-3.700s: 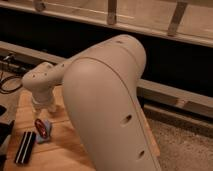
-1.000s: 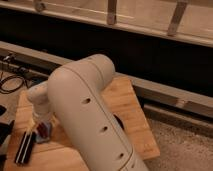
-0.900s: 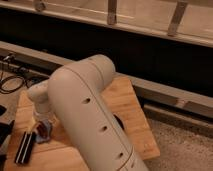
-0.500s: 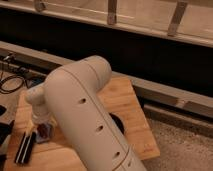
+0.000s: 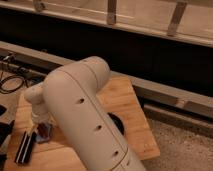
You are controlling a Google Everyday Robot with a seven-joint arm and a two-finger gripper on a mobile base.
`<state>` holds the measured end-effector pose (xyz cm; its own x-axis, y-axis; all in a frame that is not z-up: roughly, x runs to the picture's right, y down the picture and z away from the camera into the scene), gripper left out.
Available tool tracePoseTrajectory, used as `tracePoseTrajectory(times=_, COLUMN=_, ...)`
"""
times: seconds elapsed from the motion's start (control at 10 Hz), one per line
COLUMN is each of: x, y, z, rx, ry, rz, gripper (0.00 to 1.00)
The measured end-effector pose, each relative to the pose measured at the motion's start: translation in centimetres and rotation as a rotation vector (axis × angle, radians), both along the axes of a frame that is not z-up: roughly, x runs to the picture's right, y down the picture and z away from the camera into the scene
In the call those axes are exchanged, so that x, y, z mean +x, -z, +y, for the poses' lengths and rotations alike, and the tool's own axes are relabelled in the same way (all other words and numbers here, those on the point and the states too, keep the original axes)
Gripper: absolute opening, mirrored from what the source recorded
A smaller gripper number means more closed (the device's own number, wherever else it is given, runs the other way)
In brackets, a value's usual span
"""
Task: Place the pepper in the ceramic bowl
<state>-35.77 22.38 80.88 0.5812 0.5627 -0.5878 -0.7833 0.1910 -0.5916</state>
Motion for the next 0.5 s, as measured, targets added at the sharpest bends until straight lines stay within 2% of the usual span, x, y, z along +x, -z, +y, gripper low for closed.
tracePoseTrajectory(times=0.2, x=0.21, y=-0.07, z=-0.27, rx=0.003, ry=-0.001, rz=0.002, gripper=0.51)
tracePoseTrajectory(times=0.5, x=0.20, y=0.06, z=-0.37, rx=0.002, ry=-0.002, rz=0.002, gripper=0.19)
